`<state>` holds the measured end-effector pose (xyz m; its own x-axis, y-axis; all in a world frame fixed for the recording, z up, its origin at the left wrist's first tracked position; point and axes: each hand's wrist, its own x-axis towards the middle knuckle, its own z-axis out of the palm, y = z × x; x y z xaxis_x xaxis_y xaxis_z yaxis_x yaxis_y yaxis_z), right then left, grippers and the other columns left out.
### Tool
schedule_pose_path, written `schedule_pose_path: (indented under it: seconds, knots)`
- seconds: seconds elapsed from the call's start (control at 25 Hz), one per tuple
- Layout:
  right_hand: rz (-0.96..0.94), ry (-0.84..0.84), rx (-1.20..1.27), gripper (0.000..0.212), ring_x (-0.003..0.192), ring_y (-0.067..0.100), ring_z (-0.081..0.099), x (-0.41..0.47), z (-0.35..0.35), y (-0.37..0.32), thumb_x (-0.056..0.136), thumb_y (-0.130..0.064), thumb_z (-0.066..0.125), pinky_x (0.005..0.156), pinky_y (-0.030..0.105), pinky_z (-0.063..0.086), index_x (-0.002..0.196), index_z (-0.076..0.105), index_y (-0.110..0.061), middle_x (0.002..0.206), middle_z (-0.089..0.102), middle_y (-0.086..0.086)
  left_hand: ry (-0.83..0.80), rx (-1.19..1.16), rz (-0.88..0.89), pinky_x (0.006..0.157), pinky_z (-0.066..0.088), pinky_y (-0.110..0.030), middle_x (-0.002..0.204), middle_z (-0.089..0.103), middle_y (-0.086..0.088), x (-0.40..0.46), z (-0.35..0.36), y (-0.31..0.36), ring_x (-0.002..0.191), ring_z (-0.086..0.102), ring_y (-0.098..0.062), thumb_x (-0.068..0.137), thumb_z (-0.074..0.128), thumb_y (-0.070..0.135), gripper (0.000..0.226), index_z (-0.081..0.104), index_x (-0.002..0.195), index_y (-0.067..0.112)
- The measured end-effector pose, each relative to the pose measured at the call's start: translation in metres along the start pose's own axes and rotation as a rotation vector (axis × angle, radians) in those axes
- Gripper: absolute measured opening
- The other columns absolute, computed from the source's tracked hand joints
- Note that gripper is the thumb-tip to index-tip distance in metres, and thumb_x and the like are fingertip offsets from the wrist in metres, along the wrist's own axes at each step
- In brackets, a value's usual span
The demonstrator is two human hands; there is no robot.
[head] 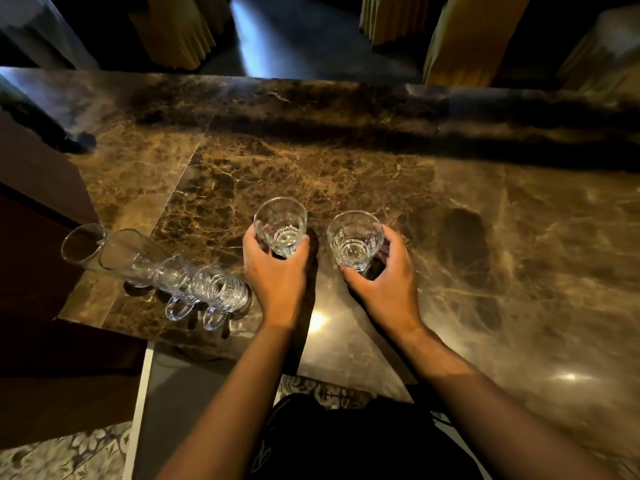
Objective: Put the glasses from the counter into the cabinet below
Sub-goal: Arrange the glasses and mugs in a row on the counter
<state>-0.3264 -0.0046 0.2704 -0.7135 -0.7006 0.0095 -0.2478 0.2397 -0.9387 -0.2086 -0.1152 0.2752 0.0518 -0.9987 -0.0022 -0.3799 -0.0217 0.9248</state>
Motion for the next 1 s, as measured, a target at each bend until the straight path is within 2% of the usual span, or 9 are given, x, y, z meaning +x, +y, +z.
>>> schedule_pose_path:
  seconds: [0.24,0.32,0.4,0.56,0.68,0.8,0.92,1.0]
  knots:
    - [0.023,0.02,-0.028,0.087,0.128,0.002,0.052,-0.04,-0.007,0.0,0.074,-0.036,0.084,0.107,0.022,0.044,0.147,0.037,-0.035,0.143,0.051,-0.012,-0.151,-0.054,-0.056,0.107,0.05,-0.036,0.135,0.057,0.008,-0.042,-0.036,-0.009,0.123,0.058,-0.01,0.073,0.086,0.042,0.08,0.043,0.14,0.034]
    - [0.015,0.029,-0.024,0.087,0.129,0.003,0.052,-0.054,-0.006,-0.001,0.074,-0.034,0.085,0.108,0.023,0.045,0.148,0.037,-0.033,0.144,0.051,-0.011,-0.198,-0.047,-0.042,0.108,0.049,-0.035,0.134,0.057,0.008,-0.052,-0.05,-0.014,0.123,0.058,-0.009,0.074,0.086,0.037,0.079,0.044,0.14,0.032]
    - [0.012,0.032,-0.03,0.088,0.129,0.002,0.051,-0.065,-0.003,-0.002,0.075,-0.031,0.086,0.107,0.019,0.043,0.148,0.038,-0.029,0.144,0.05,-0.012,-0.229,-0.018,-0.023,0.109,0.048,-0.035,0.136,0.057,0.006,-0.058,-0.061,-0.02,0.124,0.057,-0.01,0.074,0.087,0.036,0.08,0.044,0.141,0.03]
    - [0.013,0.051,-0.048,0.085,0.122,-0.007,0.051,-0.086,0.009,-0.005,0.074,-0.027,0.086,0.099,0.003,0.039,0.147,0.042,-0.022,0.137,0.049,-0.015,-0.288,-0.002,0.024,0.107,0.049,-0.038,0.138,0.056,0.004,-0.066,-0.082,-0.034,0.127,0.056,-0.013,0.073,0.085,0.04,0.081,0.044,0.142,0.028]
    - [0.001,0.065,-0.062,0.083,0.118,-0.021,0.046,-0.094,0.013,-0.006,0.075,-0.024,0.086,0.097,-0.001,0.037,0.146,0.044,-0.018,0.136,0.051,-0.013,-0.317,0.006,0.046,0.112,0.045,-0.04,0.146,0.048,0.004,-0.073,-0.092,-0.037,0.135,0.048,-0.014,0.077,0.083,0.038,0.086,0.037,0.148,0.027]
    - [0.007,0.063,-0.074,0.081,0.121,-0.02,0.046,-0.098,0.013,-0.005,0.076,-0.024,0.086,0.098,-0.001,0.036,0.146,0.044,-0.018,0.142,0.051,-0.008,-0.341,0.044,0.08,0.115,0.041,-0.041,0.15,0.044,0.003,-0.074,-0.099,-0.038,0.139,0.043,-0.016,0.08,0.08,0.039,0.087,0.033,0.152,0.026]
    - [0.014,0.059,-0.076,0.081,0.122,-0.022,0.044,-0.105,0.014,-0.006,0.078,-0.025,0.085,0.101,0.001,0.036,0.147,0.043,-0.018,0.144,0.049,-0.01,-0.377,0.108,0.126,0.118,0.035,-0.035,0.153,0.042,-0.001,-0.073,-0.103,-0.041,0.141,0.039,-0.018,0.084,0.078,0.036,0.086,0.032,0.154,0.019]
    - [0.011,0.048,-0.057,0.08,0.124,-0.019,0.046,-0.108,0.012,-0.008,0.078,-0.024,0.084,0.105,0.007,0.039,0.147,0.043,-0.018,0.143,0.051,-0.01,-0.409,0.196,0.156,0.116,0.023,-0.019,0.156,0.037,-0.001,-0.075,-0.105,-0.042,0.144,0.033,-0.016,0.087,0.074,0.035,0.087,0.026,0.157,0.016]
